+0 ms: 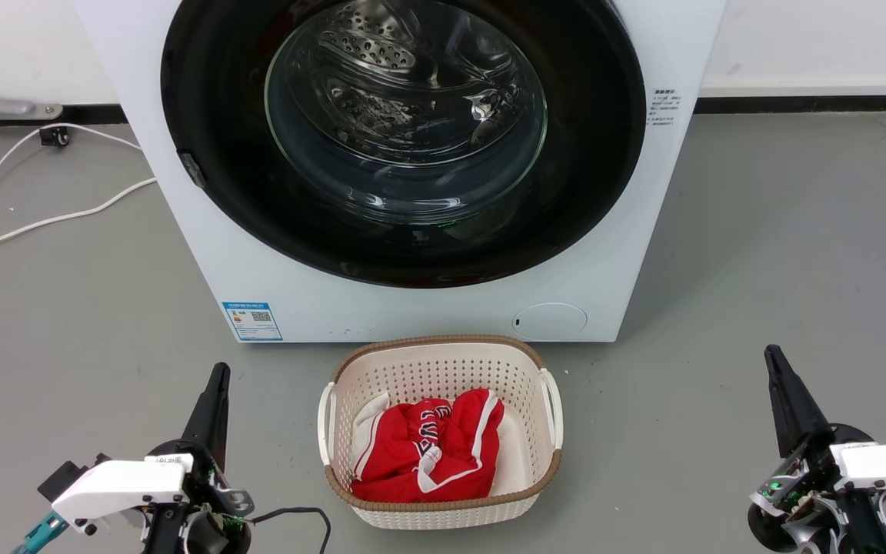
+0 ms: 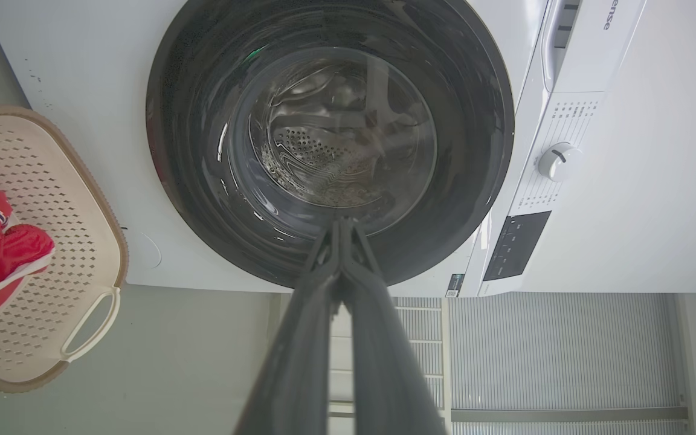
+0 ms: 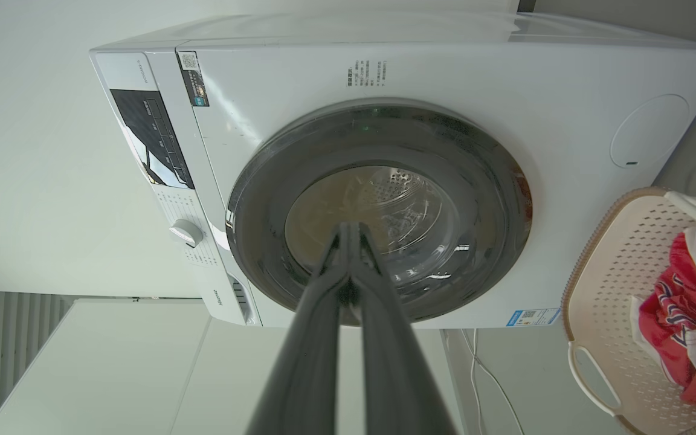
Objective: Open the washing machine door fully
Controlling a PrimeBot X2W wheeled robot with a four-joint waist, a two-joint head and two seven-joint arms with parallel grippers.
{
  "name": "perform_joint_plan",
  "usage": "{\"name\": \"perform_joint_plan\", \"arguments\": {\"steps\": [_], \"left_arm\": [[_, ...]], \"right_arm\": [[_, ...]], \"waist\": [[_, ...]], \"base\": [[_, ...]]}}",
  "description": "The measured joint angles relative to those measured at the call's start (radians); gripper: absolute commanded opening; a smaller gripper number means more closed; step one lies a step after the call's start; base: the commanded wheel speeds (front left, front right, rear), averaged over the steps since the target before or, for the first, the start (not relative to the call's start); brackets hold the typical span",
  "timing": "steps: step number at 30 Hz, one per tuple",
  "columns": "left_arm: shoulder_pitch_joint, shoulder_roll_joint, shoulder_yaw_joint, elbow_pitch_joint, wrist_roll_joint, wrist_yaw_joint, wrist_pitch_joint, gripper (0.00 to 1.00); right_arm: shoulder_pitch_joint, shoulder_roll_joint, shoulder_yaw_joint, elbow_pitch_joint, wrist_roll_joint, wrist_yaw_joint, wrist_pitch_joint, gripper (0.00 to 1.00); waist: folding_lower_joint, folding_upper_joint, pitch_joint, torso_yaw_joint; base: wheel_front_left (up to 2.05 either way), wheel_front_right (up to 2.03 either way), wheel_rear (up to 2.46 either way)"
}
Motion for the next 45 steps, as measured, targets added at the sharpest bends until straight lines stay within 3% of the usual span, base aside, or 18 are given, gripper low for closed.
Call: {"name": "perform_joint_plan", "arguments": {"steps": [24, 25, 30, 45], "left_arm": [[0.000, -0.003, 0.004, 0.000, 0.005, 0.000, 0.002, 0.00], [0.001, -0.004, 0.003, 0.005, 0.005, 0.000, 0.001, 1.00], [0.029, -0.012, -0.004, 0.035, 0.005, 0.002, -0.005, 1.00], [0.029, -0.012, -0.065, -0.032, 0.035, 0.002, -0.076, 1.00]], "right_arm": [[-0.001, 0.003, -0.006, 0.000, -0.005, 0.000, 0.005, 0.00], [0.002, 0.003, -0.005, 0.003, -0.005, 0.000, 0.007, 1.00], [0.041, 0.008, -0.001, 0.029, -0.005, 0.000, 0.000, 1.00], [0.052, 0.009, 0.026, -0.055, -0.037, 0.000, -0.070, 1.00]], "waist": [[0.0000, 0.0000, 0.000, 0.000], [0.0000, 0.0000, 0.000, 0.000], [0.0000, 0.0000, 0.000, 0.000], [0.0000, 0.0000, 0.001, 0.000]], "base": [[0.00, 0.00, 0.00], [0.00, 0.00, 0.00], [0.00, 0.00, 0.00], [0.00, 0.00, 0.00]]}}
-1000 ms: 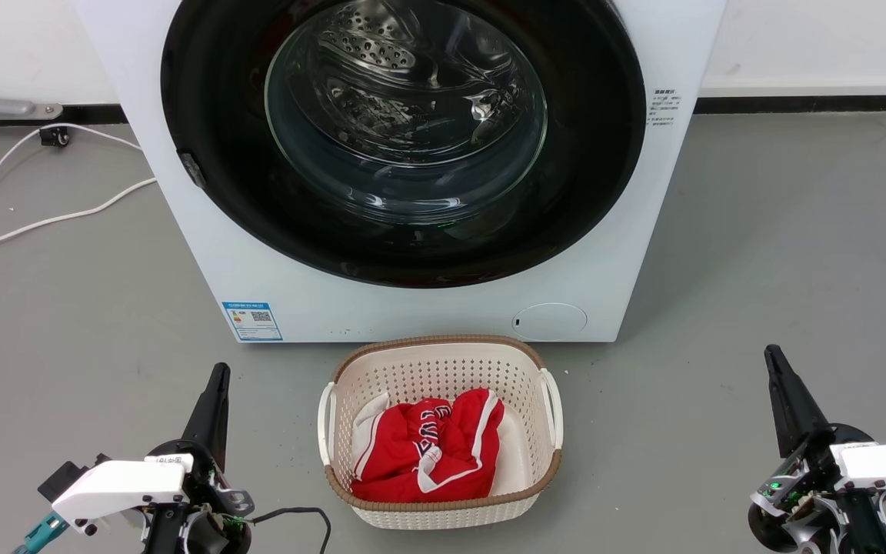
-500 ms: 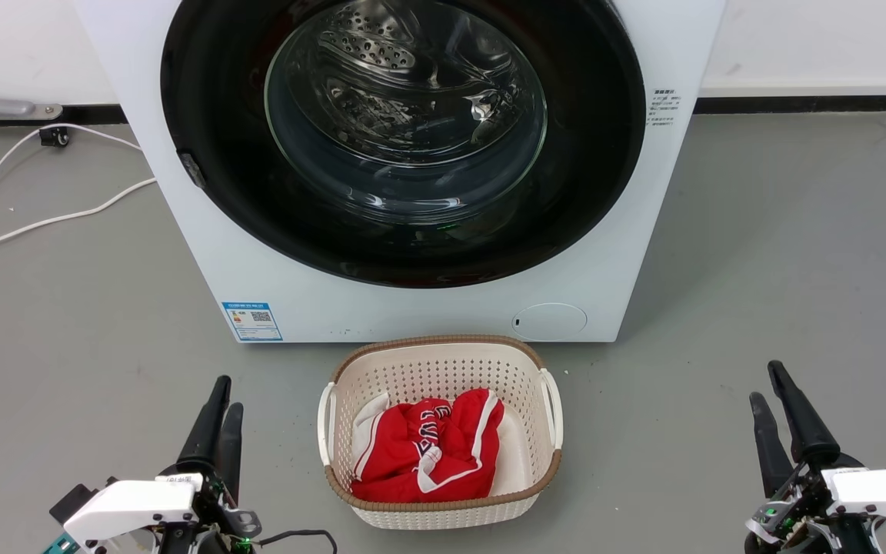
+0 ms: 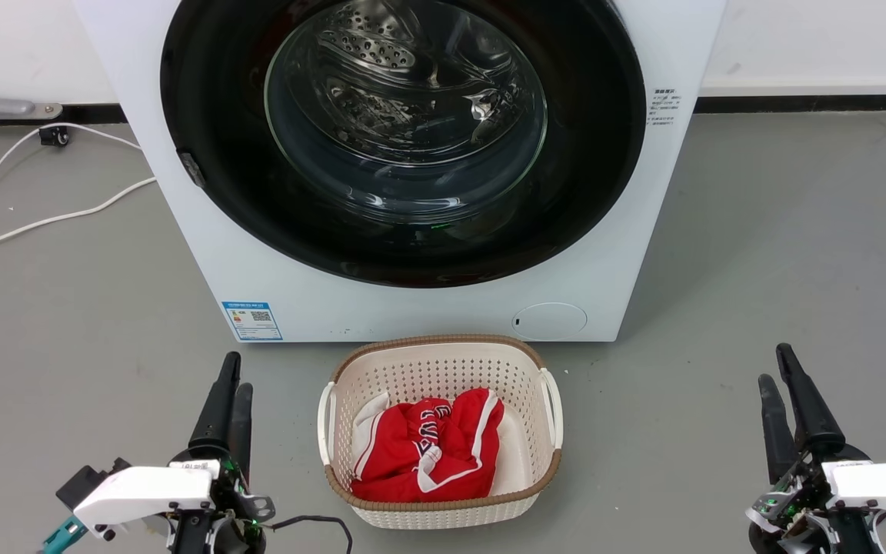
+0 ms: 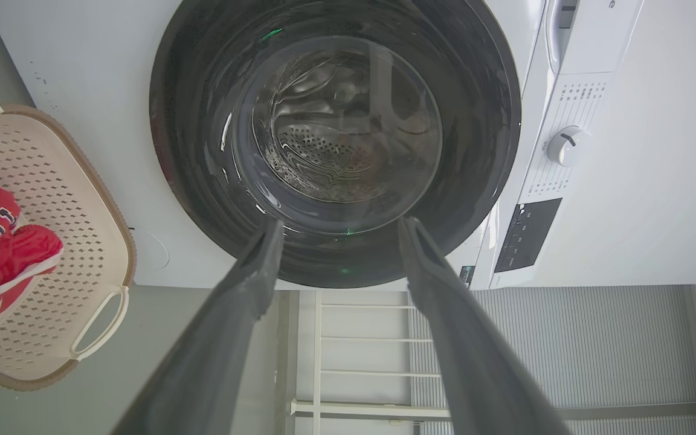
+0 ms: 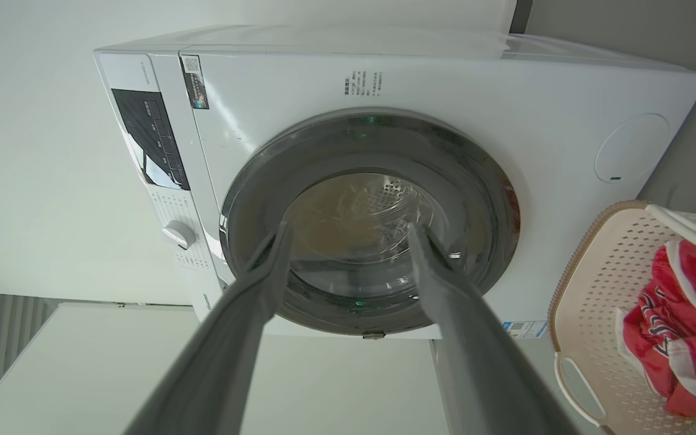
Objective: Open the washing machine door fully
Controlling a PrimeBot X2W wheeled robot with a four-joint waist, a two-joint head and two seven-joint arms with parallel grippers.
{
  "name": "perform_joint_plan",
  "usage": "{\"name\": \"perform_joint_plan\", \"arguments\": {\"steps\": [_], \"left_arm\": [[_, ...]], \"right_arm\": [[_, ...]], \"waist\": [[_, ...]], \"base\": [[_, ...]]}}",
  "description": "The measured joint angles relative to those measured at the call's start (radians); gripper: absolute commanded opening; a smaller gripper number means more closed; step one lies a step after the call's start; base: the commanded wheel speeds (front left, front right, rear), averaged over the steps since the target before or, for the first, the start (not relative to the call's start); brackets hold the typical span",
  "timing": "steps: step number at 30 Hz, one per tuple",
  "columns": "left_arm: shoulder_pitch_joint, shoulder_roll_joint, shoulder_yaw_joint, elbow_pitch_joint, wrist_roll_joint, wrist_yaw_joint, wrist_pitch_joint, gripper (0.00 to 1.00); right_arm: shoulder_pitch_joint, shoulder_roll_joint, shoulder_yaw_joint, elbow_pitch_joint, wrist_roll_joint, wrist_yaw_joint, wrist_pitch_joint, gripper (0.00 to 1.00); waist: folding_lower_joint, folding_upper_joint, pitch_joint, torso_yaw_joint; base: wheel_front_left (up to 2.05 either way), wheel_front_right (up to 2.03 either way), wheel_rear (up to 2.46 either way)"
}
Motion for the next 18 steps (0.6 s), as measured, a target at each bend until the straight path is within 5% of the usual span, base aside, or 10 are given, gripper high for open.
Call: {"name": "perform_joint_plan", "arguments": {"steps": [8, 18], "left_arm": [[0.000, 0.000, 0.009, -0.067, 0.090, 0.000, -0.032, 1.00], [-0.005, 0.000, 0.026, -0.144, 0.377, 0.000, -0.070, 1.00]], "right_arm": [[0.008, 0.000, 0.006, -0.043, -0.116, 0.000, -0.032, 1.00], [0.008, 0.001, 0.029, -0.126, -0.482, 0.000, -0.069, 1.00]], "waist": [[0.0000, 0.0000, -0.001, 0.000], [0.0000, 0.0000, -0.003, 0.001]], "base": [[0.00, 0.00, 0.00], [0.00, 0.00, 0.00]]}}
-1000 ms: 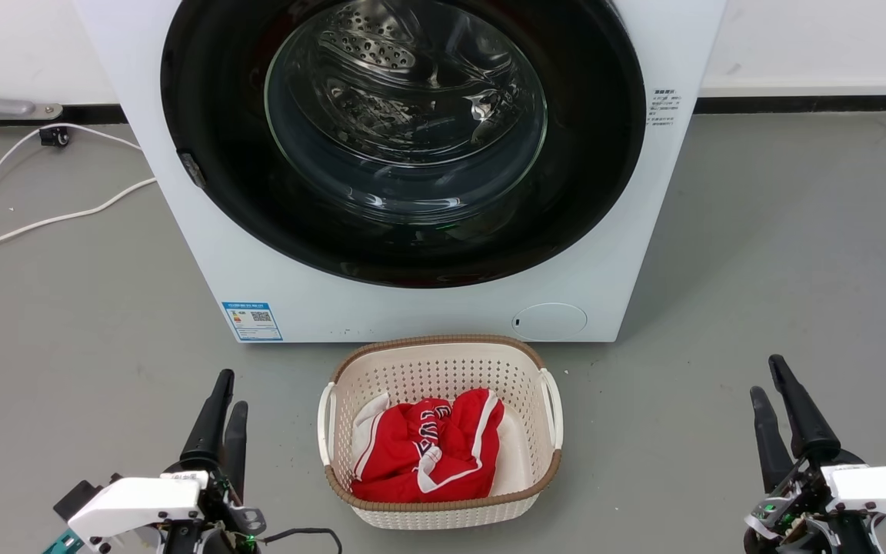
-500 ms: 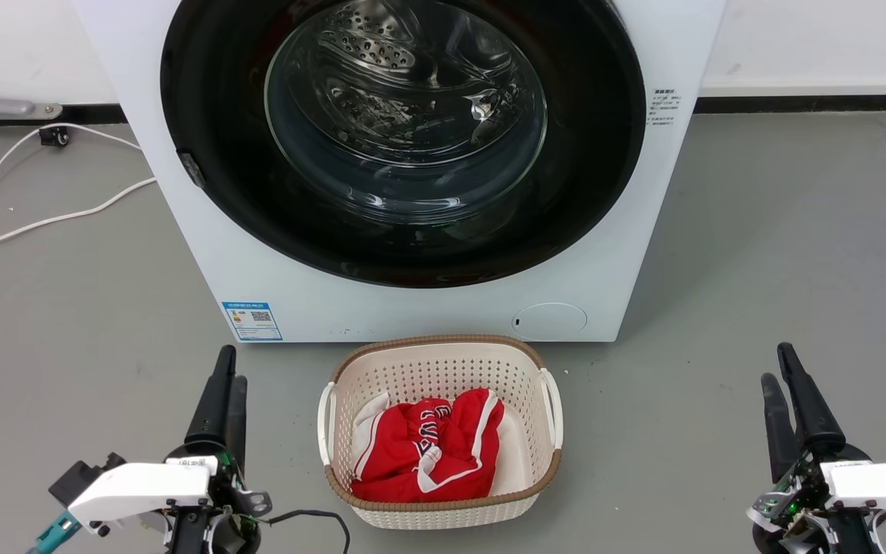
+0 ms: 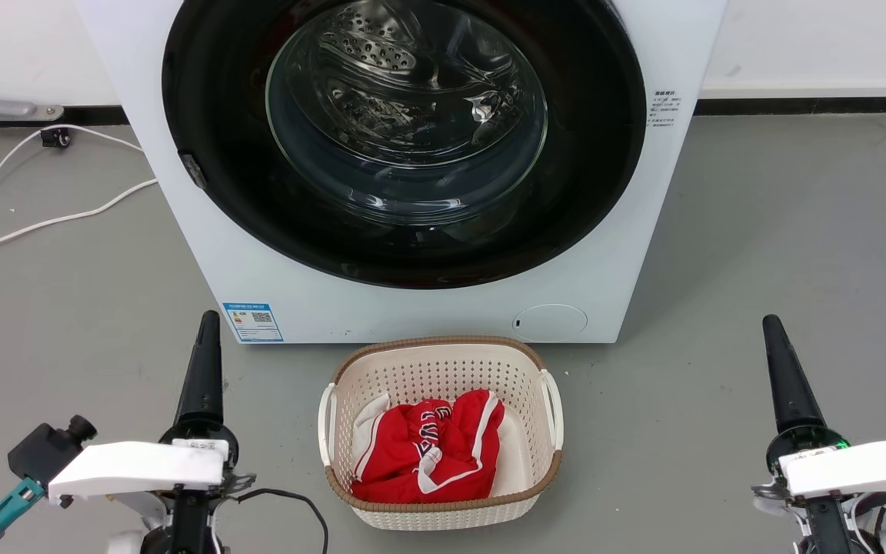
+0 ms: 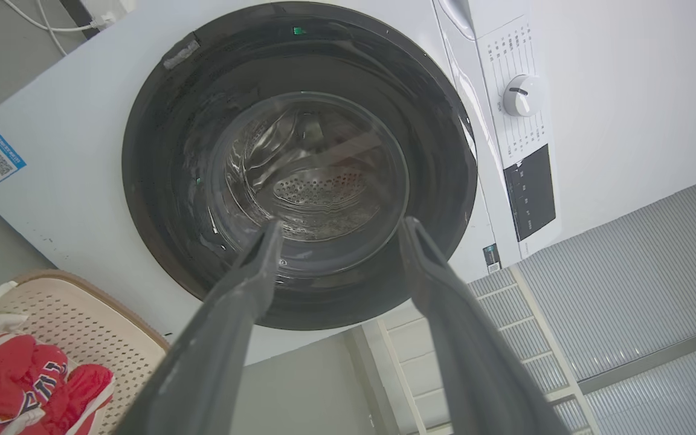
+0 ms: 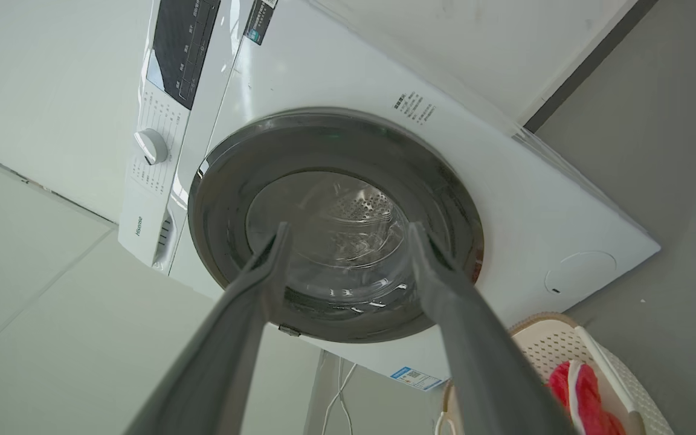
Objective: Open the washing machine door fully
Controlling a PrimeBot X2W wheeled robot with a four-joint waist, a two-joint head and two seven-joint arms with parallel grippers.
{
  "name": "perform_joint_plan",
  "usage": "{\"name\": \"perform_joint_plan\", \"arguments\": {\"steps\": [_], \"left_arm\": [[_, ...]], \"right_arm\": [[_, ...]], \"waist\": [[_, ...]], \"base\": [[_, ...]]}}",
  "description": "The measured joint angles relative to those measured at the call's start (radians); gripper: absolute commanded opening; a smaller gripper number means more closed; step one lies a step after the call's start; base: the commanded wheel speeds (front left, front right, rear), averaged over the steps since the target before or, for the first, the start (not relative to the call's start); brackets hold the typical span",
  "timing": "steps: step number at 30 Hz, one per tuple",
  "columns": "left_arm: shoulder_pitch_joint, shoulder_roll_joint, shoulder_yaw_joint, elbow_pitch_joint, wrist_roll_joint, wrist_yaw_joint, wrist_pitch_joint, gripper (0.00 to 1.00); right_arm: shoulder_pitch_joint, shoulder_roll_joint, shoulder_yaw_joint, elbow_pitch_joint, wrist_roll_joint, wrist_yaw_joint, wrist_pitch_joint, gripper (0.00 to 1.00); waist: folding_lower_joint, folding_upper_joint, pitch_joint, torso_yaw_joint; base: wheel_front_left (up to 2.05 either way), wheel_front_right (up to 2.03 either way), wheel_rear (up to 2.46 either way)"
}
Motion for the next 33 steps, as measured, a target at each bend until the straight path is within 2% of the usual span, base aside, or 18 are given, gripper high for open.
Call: {"name": "perform_joint_plan", "arguments": {"steps": [14, 23, 33], "left_arm": [[0.003, 0.002, -0.044, -0.027, 0.374, 0.000, -0.044, 1.00], [0.015, 0.007, -0.054, -0.019, 0.550, 0.002, -0.071, 1.00], [0.016, 0.019, -0.072, -0.014, 0.692, 0.018, -0.099, 1.00]], "right_arm": [[0.025, 0.000, 0.031, -0.030, -0.387, 0.000, -0.048, 1.00], [0.029, 0.000, 0.032, -0.026, -0.542, 0.000, -0.072, 1.00], [0.041, 0.001, 0.031, -0.035, -0.677, 0.000, -0.078, 1.00]], "waist": [[0.0000, 0.0000, -0.004, 0.001], [0.0000, 0.0000, -0.004, 0.000], [0.0000, 0.0000, -0.004, 0.000]], "base": [[0.00, 0.00, 0.00], [0.00, 0.00, 0.00], [0.00, 0.00, 0.00]]}}
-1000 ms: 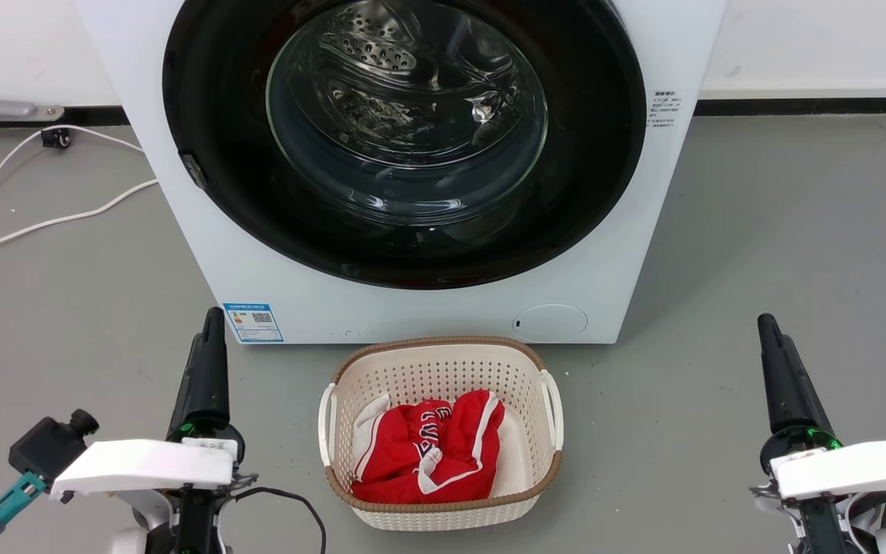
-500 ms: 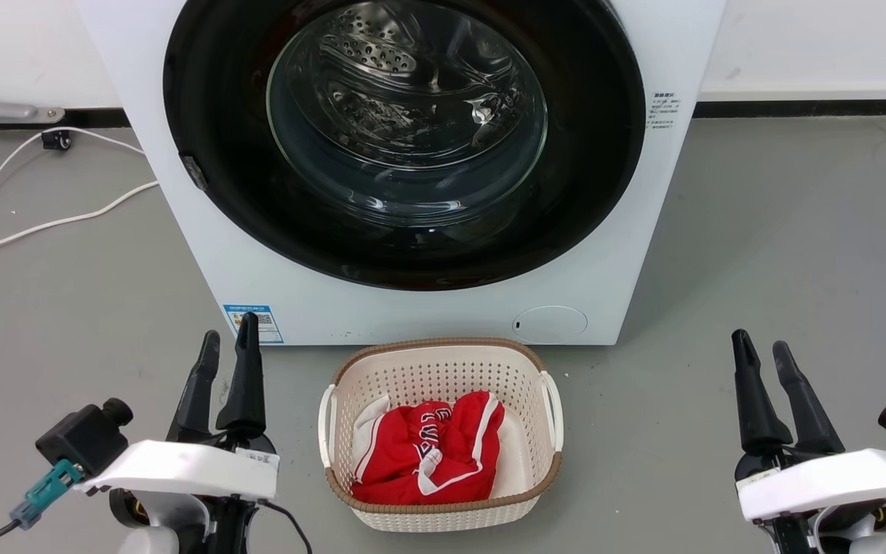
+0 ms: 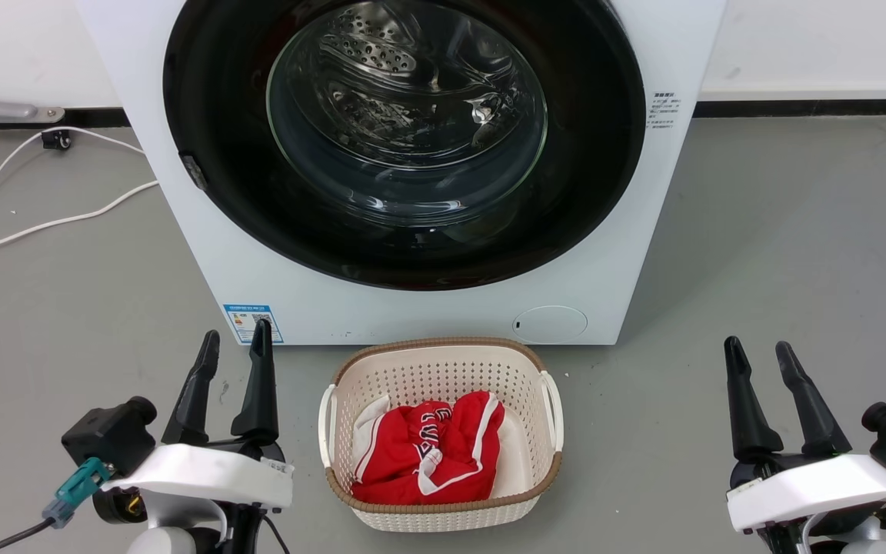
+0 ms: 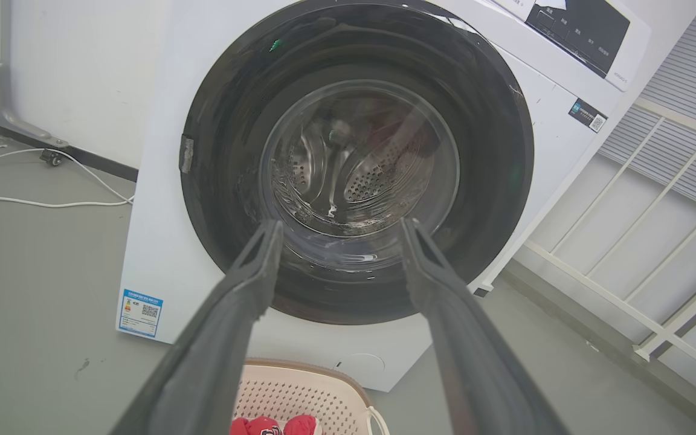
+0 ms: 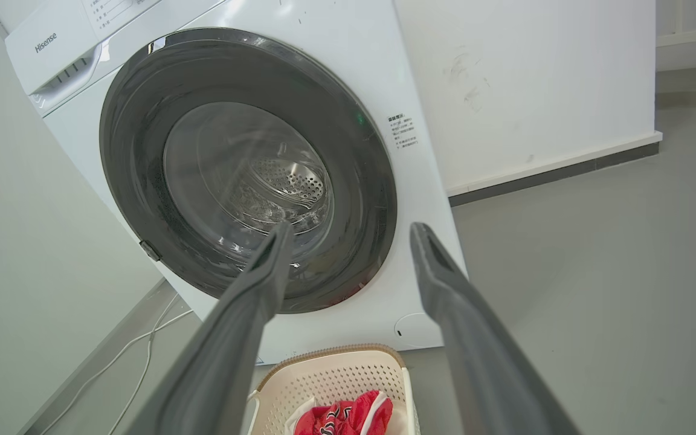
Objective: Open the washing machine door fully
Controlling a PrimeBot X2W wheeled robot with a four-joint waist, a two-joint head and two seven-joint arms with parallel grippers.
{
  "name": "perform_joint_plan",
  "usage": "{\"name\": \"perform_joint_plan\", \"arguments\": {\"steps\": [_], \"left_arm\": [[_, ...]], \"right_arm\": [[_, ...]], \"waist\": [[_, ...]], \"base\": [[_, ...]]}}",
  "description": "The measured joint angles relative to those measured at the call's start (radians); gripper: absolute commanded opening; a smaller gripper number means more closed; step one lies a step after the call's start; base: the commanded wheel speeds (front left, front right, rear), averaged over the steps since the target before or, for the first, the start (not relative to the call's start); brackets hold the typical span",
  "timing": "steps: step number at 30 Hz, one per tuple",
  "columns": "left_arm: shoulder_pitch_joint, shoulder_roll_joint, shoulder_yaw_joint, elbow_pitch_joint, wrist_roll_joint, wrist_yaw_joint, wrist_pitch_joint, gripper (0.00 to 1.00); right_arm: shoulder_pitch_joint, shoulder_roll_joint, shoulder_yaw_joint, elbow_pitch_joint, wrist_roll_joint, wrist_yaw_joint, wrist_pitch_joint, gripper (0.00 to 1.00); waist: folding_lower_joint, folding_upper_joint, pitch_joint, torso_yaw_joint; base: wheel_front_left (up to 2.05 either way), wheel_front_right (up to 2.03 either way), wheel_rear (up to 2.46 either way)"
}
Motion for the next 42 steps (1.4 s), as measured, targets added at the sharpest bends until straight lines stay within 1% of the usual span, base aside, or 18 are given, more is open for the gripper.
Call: {"name": "perform_joint_plan", "arguments": {"steps": [8, 22, 34, 42], "left_arm": [[0.001, 0.012, -0.017, 0.007, 0.090, 0.006, -0.020, 1.00], [0.009, 0.018, -0.036, 0.009, 0.219, 0.031, -0.051, 1.00], [0.027, 0.018, -0.047, -0.002, 0.328, 0.044, -0.081, 1.00], [0.038, 0.015, -0.049, -0.012, 0.374, 0.050, -0.094, 1.00]], "right_arm": [[0.003, 0.000, 0.000, -0.005, -0.089, 0.000, 0.005, 1.00], [0.010, 0.000, 0.007, -0.020, -0.219, 0.000, 0.004, 1.00], [0.020, 0.001, 0.010, -0.024, -0.305, 0.000, -0.006, 1.00], [0.021, 0.001, 0.013, -0.025, -0.351, 0.000, -0.018, 1.00]], "waist": [[0.0000, 0.0000, -0.001, 0.002], [0.0000, 0.0000, -0.002, 0.003], [0.0000, 0.0000, -0.001, 0.010], [0.0000, 0.0000, -0.002, 0.012]], "base": [[0.00, 0.00, 0.00], [0.00, 0.00, 0.00], [0.00, 0.00, 0.00], [0.00, 0.00, 0.00]]}}
